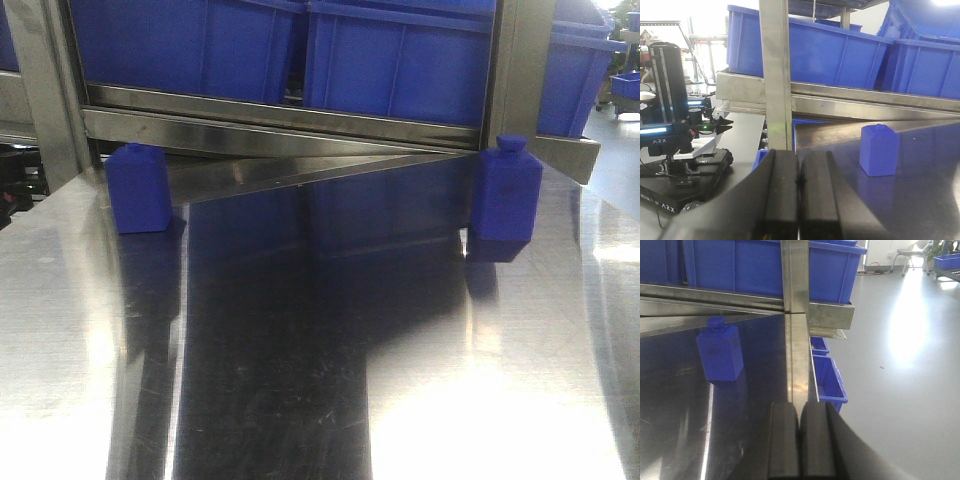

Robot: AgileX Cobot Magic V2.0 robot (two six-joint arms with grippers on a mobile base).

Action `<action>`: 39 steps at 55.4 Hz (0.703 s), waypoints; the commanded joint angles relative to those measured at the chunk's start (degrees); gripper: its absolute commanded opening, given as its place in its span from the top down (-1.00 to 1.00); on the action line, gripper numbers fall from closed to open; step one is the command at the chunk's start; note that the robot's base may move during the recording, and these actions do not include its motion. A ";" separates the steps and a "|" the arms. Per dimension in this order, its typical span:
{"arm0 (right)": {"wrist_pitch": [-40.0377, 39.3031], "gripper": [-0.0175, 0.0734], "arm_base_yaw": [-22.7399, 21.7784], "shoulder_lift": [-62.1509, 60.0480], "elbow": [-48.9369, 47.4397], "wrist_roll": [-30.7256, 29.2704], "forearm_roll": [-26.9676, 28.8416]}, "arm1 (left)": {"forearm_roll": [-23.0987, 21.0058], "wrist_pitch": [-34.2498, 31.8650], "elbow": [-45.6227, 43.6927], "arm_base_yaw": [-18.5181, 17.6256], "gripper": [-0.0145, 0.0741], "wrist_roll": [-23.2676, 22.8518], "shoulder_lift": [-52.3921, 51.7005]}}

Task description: Pick and sort blue part to right shelf

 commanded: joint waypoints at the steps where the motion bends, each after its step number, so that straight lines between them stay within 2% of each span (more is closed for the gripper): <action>1: -5.13 0.52 -0.22 -1.00 -0.47 0.06 -0.06 | -0.07 -5.00 1.80 -0.40 0.39 0.14 -1.32; 31: -5.13 0.52 -0.22 -1.00 -0.47 0.06 -0.06 | -0.07 -5.95 1.80 -0.40 0.39 0.14 -1.32; 39: -5.13 0.52 -0.22 -1.00 -0.47 0.06 -0.06 | -0.55 -10.48 1.69 -0.40 0.39 0.14 -1.32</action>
